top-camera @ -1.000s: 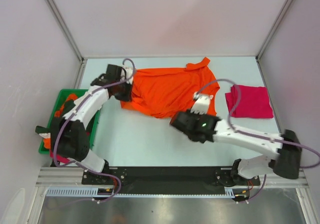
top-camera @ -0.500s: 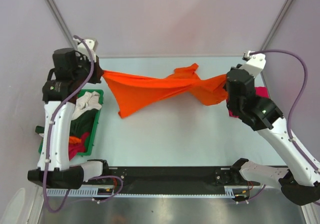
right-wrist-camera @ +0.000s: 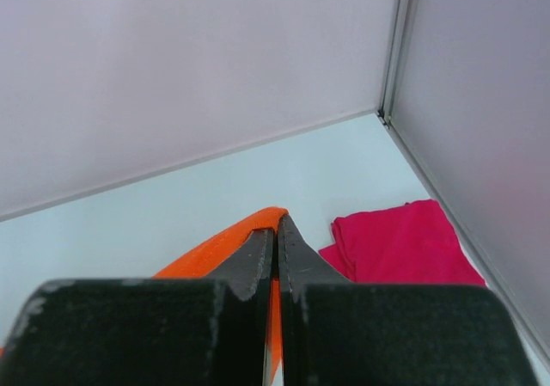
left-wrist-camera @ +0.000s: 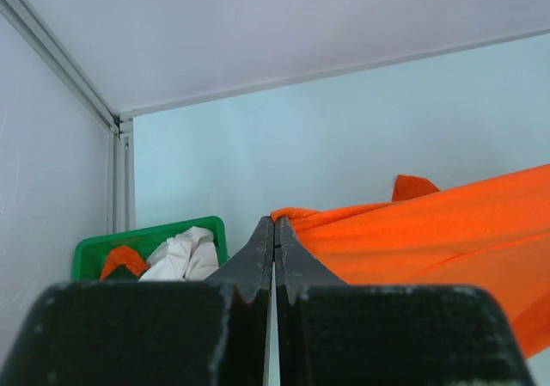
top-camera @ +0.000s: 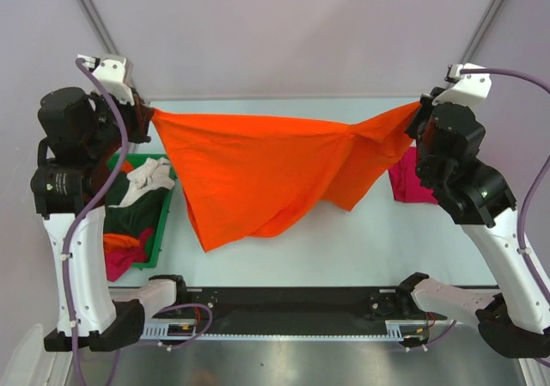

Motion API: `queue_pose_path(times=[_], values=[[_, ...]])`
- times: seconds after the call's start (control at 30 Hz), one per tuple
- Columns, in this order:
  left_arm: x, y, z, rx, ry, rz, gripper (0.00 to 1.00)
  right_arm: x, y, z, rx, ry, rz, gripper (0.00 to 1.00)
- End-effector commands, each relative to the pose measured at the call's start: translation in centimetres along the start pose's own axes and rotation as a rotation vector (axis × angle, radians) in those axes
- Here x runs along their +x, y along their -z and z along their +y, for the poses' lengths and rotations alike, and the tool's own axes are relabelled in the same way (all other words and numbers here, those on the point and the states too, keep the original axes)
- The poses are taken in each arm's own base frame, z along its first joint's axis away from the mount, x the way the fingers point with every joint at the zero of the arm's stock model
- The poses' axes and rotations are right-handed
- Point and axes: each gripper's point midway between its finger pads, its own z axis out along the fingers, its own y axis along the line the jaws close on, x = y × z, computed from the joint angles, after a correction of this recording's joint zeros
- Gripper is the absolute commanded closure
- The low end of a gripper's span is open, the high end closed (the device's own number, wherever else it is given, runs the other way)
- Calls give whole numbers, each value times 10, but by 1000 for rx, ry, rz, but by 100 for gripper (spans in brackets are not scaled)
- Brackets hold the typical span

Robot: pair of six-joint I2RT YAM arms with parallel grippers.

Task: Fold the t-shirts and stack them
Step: Flatten out the tshirt

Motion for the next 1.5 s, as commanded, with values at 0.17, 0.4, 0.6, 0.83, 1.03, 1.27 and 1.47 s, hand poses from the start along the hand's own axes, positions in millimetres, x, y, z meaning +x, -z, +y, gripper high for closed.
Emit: queue_pose_path(times=[0.17,0.4,0.6,0.83,1.03,1.27,1.47], values=[[15,-15,7,-7,29,39,100,-5,0,-1,-28,-2,-15,100],[98,-78,6,43,72,213,100,73,-23,20,-47,39,122,100],[174,-143,19,8,118,340,100,126,-53,40,-30,61,191,100],[225,-214,34,-10,157,445,100,165,-97,63,-3,98,236,100],[227,-260,45,-32,151,436,100,194,-135,76,28,110,246,100],[228,-309,51,-36,139,428,94,211,-172,96,36,140,231,100],[221,-326,40,-24,135,414,66,220,-189,109,21,152,242,100]])
